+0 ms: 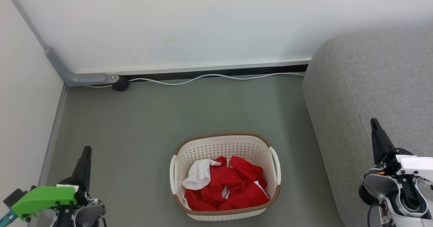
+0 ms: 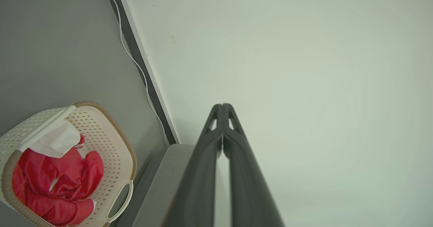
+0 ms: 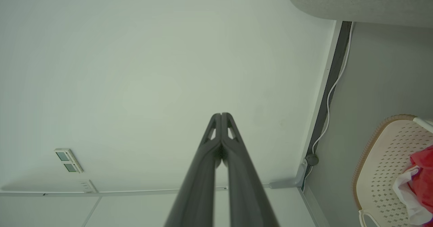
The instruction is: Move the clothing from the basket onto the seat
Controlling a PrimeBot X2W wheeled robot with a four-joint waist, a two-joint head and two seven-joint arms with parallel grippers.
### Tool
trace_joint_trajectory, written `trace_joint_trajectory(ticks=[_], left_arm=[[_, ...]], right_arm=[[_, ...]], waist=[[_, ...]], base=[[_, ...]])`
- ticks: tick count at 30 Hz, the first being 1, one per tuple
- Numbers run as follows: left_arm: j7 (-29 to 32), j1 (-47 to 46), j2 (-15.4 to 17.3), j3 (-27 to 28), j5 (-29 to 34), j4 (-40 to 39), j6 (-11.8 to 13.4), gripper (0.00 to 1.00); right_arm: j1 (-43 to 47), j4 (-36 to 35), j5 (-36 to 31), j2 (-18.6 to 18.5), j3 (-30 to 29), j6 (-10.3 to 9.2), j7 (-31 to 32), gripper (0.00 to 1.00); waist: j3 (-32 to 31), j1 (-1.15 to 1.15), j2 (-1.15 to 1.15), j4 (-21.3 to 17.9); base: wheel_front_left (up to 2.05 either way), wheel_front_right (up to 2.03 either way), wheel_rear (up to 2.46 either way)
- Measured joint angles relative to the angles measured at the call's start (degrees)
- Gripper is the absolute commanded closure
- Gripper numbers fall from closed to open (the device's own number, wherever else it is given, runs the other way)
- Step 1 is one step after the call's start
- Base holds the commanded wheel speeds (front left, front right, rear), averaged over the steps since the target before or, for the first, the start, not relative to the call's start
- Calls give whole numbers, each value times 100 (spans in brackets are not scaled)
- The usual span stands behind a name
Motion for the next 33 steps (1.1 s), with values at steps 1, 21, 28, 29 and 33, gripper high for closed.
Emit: trace_joint_trajectory(ticks=[1,21,28,29,33], left_arm=[[0,0,0,0,0,0,0,100],[0,0,-1,2,0,0,0,100],[-2,85,-55,-24,1,171,9,0],[-2,139,-85,-35,1,238,9,0],[-13,322,-159,-77,15,378,9,0]], right_arm=[[0,0,0,0,0,0,0,100],[0,0,0,0,0,0,0,100],[121,156,-1,65,9,-30,-1,0],[189,221,-1,99,14,-31,-1,0],[385,363,-1,180,47,-32,-12,0]], waist=[[0,0,0,0],[0,0,0,0],[0,0,0,0],[0,0,0,0],[0,0,0,0]], base=[[0,0,0],[0,0,0],[0,0,0],[0,0,0],[0,0,0]])
